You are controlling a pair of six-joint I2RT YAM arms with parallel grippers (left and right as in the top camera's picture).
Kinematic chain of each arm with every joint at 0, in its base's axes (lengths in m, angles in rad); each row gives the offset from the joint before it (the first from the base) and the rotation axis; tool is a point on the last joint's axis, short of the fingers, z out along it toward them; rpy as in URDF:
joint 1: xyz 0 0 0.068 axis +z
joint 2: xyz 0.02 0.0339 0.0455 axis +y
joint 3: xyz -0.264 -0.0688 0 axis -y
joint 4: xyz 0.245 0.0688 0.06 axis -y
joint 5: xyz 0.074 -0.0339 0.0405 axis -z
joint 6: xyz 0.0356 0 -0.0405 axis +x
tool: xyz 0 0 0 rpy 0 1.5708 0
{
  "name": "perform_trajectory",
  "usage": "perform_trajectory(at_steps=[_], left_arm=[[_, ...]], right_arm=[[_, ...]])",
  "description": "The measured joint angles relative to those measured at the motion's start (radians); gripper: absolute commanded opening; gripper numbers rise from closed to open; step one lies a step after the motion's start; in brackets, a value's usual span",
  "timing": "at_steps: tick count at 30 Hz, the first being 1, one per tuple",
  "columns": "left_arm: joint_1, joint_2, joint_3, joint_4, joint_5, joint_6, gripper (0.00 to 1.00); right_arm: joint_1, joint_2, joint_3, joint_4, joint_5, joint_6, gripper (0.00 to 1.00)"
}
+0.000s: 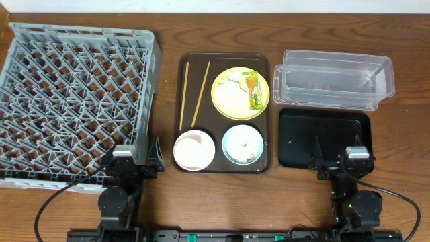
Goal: Sort waste into correct bins and load items into the dishwasher
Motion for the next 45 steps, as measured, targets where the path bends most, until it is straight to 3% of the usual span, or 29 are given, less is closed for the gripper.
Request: perform_trajectory(at_steps=[15,23,28,37,42,45], left_arm=[[0.0,0.0,0.0,0.005,0.019,0.0,0.92],[0.0,0.002,-0.002,0.077,0.137,0.0,0.92],[0.0,0.056,0.055,0.044,0.148,0.0,0.92],[0.0,0.484,0.54,-0.29,0.193,0.0,0.92],[0.0,0.739,0.78,-0.465,0.256,0.0,0.92],[0.0,0.842,0.864,-0.493,0.303,0.0,0.92]], right_arm=[[0.0,0.0,0.0,0.018,-0.01,0.001,0.99],[0.0,0.0,0.001,0.119,-0.175,0.052,0.99],[0.0,0.027,0.064,0.064,-0.245,0.113,0.99],[0.0,0.394,0.51,-0.181,-0.362,0.122,0.99],[0.001,0.749,0.822,-0.462,-0.424,0.113,0.99],[0.01,0.946,1.003,-0.628,-0.442,0.1,0.99]])
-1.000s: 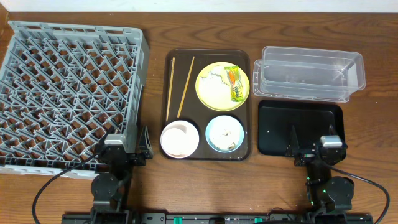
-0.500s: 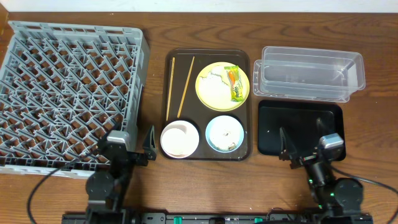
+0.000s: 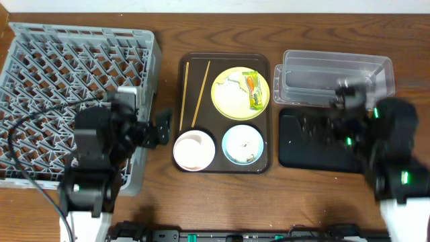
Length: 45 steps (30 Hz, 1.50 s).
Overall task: Sort waste into correct bins and load items into the dishwasher
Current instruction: 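Reach the right gripper to the tissue on the yellow plate and grasp, then carry the tissue with the right gripper into the clear bin and release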
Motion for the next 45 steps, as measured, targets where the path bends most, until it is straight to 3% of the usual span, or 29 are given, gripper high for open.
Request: perform_trajectory(at_steps=[5,14,20,23,26,28,37,38,40,41,45], left_arm=[[0.0,0.048,0.024,-0.005,0.042,0.0,0.92],[0.0,0.05,0.024,-0.061,0.057,0.0,0.92],[0.0,0.05,0.024,-0.061,0.057,0.0,0.92],[0.0,0.05,0.024,-0.061,0.057,0.0,0.92],[0.0,0.05,0.024,-0.061,0.057,0.0,0.92],[0.0,0.05,0.024,-0.061,0.057,0.0,0.92],[0.0,0.05,0.024,-0.064,0.057,0.0,0.92],[0.0,0.05,0.024,-0.063,0.057,0.0,0.92],[0.0,0.05,0.024,-0.063,0.057,0.0,0.93],[0.0,0.05,0.024,-0.064,0.057,0.0,0.92],[0.0,0.05,0.024,-0.063,0.057,0.0,0.92]], right_arm=[[0.01,0.25,0.179,-0.108,-0.032,0.011,0.99],[0.106,0.439,0.188,-0.063,-0.187,0.058,0.99],[0.397,0.59,0.361,-0.199,0.069,0.059,0.99],[0.462,0.669,0.468,-0.216,0.182,0.059,0.99],[0.477,0.755,0.544,-0.171,0.256,0.062,0.87],[0.471,0.814,0.561,-0.112,0.29,0.076,0.69],[0.45,1.12,0.563,0.175,0.379,0.108,0.78],[0.45,1.151,0.563,0.193,0.386,0.108,0.66],[0.45,1.205,0.563,0.218,0.401,0.113,0.12],[0.45,1.221,0.563,0.226,0.402,0.111,0.01],[0.45,1.238,0.563,0.224,0.394,0.114,0.01]])
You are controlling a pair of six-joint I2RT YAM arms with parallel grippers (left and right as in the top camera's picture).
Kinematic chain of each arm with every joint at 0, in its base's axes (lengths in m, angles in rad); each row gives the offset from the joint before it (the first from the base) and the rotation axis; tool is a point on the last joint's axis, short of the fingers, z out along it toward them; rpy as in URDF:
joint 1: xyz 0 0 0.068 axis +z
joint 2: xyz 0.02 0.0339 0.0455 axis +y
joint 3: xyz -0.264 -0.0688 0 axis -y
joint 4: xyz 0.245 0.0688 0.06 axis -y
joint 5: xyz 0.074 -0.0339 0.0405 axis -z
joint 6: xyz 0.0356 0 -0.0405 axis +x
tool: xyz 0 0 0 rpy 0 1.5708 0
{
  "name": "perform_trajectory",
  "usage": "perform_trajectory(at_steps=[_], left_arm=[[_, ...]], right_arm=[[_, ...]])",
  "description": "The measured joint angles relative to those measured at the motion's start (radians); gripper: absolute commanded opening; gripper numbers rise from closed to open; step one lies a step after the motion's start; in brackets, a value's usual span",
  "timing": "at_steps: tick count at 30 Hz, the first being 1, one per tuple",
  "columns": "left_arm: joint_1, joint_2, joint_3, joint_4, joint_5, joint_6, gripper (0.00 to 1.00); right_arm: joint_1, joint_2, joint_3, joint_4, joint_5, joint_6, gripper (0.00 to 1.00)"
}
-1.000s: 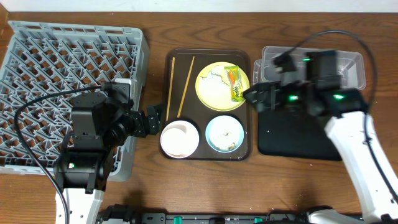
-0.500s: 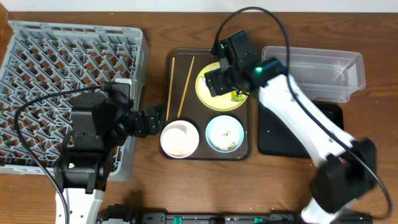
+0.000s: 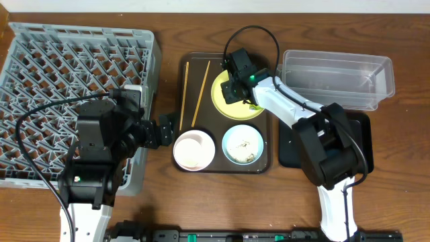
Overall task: Sort waste into correct bins and load items into the dishwasher
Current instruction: 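Carry the tissue with the right gripper into the clear bin and release, then move the right gripper back and grasp the snack wrapper on the plate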
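A brown tray (image 3: pixel 263 158) holds two chopsticks (image 3: pixel 199 91), a yellow plate (image 3: pixel 238 107), a white bowl (image 3: pixel 195 149) and a light-blue bowl (image 3: pixel 243 143). My right gripper (image 3: pixel 232 89) reaches in from the right and hovers over the yellow plate's left half. The arm covers most of the green and orange wrapper (image 3: pixel 256 105) on that plate. I cannot make out how the right fingers stand. My left gripper (image 3: pixel 166 128) is just left of the tray, beside the white bowl, fingers apart and holding nothing.
The grey dish rack (image 3: pixel 74 74) fills the left side, with my left arm over its near right corner. A clear plastic bin (image 3: pixel 336 79) stands at the back right. A black bin (image 3: pixel 295 138) lies in front of it, partly under my right arm.
My right arm was over the bins at the right and now stretches left, with its gripper above the yellow plate. My left gripper has shifted slightly right, closer to the tray.
Both arms were first folded at the table's front edge, left below the rack and right below the black bin. Then both were raised, left over the rack's corner and right over the bins. Now the right gripper is over the plate and the left is by the white bowl.
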Motion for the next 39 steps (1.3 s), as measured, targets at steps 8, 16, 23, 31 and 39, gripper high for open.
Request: perform_trajectory(at_steps=[8,16,23,31,39], left_arm=[[0.0,0.0,0.0,0.0,0.0,0.0,0.92],[0.0,0.0,0.0,0.0,0.0,0.0,0.92],[0.0,0.0,0.0,0.0,0.0,0.0,0.92],[0.0,0.0,0.0,0.0,0.0,0.0,0.92],[0.0,0.0,0.0,0.0,0.0,0.0,0.92]], right_arm=[[-0.039,-0.187,0.0,-0.116,0.004,-0.001,0.01],[-0.35,-0.42,0.033,-0.278,0.05,0.017,0.34],[-0.46,-0.341,0.012,-0.308,-0.063,-0.051,0.77],[-0.351,-0.398,0.01,-0.28,-0.201,-0.088,0.63],[-0.035,-0.279,0.011,-0.235,-0.016,-0.063,0.64]])
